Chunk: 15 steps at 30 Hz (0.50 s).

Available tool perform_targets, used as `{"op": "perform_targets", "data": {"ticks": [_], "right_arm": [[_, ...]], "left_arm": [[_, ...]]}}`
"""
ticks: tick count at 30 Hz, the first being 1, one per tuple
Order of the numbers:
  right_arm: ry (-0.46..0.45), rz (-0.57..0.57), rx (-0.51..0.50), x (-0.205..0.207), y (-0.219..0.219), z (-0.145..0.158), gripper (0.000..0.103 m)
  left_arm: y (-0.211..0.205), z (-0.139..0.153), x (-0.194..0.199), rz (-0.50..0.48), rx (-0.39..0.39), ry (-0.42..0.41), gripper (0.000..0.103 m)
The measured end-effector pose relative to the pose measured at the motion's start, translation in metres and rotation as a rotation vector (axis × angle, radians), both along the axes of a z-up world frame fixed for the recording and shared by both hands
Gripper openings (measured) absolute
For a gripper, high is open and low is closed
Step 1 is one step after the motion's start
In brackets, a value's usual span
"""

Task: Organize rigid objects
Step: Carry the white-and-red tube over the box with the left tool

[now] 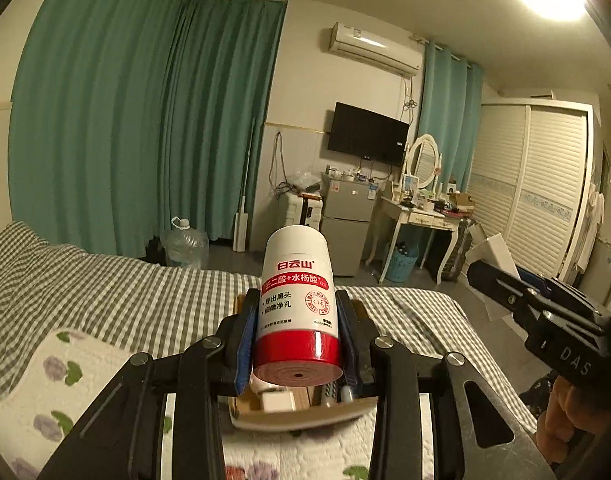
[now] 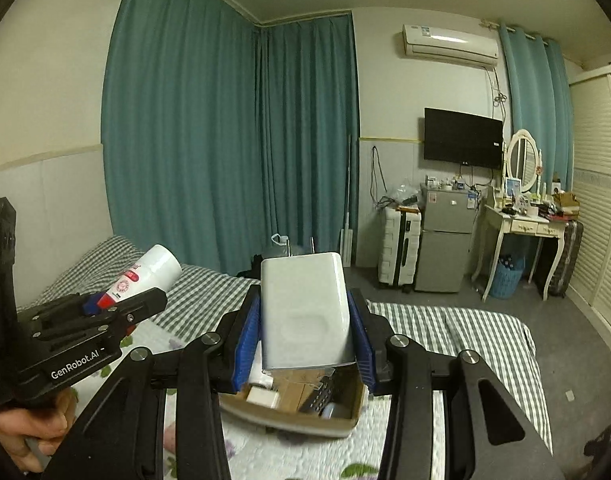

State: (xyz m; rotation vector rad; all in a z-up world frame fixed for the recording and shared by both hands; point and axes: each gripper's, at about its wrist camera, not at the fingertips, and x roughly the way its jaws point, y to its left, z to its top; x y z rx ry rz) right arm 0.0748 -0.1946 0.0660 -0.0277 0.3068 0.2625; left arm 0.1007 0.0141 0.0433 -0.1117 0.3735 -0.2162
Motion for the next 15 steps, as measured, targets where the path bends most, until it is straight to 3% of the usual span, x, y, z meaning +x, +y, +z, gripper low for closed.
{"op": "perform_targets", "data": {"ticks": [7, 15], "right_arm": [[0.02, 0.003, -0.011, 0.044, 0.005, -0.018, 0.041], [0.106, 0.008, -0.002, 0.105, 0.002, -0.063, 0.041]], "left_arm": [[0.003, -0.016, 0.051, 0.022, -0.002, 0.019, 0.036], [-0.012, -0.072, 0.113, -0.01, 0.052, 0.149, 0.036]]}}
